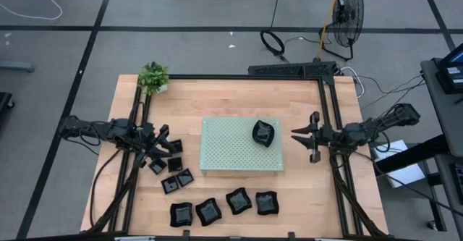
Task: Pick & Place Mini shaped plates
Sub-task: Put the square plate on the shelf
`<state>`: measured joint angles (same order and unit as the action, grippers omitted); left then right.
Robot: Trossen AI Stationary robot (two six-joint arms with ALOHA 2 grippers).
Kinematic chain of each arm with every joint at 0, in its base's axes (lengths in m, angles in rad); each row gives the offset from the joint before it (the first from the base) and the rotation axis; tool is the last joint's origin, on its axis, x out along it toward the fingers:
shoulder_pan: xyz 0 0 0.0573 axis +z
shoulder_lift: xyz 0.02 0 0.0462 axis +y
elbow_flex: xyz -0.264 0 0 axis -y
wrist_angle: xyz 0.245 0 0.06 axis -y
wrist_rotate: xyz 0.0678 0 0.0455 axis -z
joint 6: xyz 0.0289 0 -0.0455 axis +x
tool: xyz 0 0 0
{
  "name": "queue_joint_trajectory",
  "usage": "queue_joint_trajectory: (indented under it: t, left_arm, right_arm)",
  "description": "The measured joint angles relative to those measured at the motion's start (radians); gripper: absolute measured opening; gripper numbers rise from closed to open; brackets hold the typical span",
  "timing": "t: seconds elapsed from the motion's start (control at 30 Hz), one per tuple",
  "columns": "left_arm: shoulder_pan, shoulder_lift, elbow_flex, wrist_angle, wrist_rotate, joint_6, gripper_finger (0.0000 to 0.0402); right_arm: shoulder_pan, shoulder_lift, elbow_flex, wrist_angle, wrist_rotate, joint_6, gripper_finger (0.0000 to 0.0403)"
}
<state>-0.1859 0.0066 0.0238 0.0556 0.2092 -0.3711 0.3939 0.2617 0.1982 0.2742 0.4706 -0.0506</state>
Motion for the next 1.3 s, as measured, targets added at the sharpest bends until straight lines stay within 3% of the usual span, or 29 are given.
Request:
queue_joint_trajectory:
  t: [0.23,0.47,0.73,0.87,1.3]
  left_arm:
    - [0.0,0.0,0.0,0.0,0.0,0.0,0.0129]
    - [0.0,0.001,-0.001,-0.005,0.0,0.0,0.0129]
    - [0.0,0.002,0.0,-0.001,0.0,0.0,0.0129]
    - [0.0,0.002,0.0,-0.001,0.0,0.0,0.0129]
    - [0.0,0.002,0.0,0.0,0.0,0.0,0.0129]
  right_arm:
    - [0.0,-0.261,-0.056,-0.129,-0.027,-0.063,0.0079]
    - [-0.002,-0.26,-0.025,-0.259,-0.016,-0.066,0.0079]
    - [-0.002,-0.258,-0.126,-0.112,-0.29,-0.078,0.0075]
    - [-0.002,-0.259,-0.178,-0.067,-0.266,-0.058,0.0076]
    - [-0.002,-0.255,-0.181,-0.168,-0.236,-0.041,0.0075]
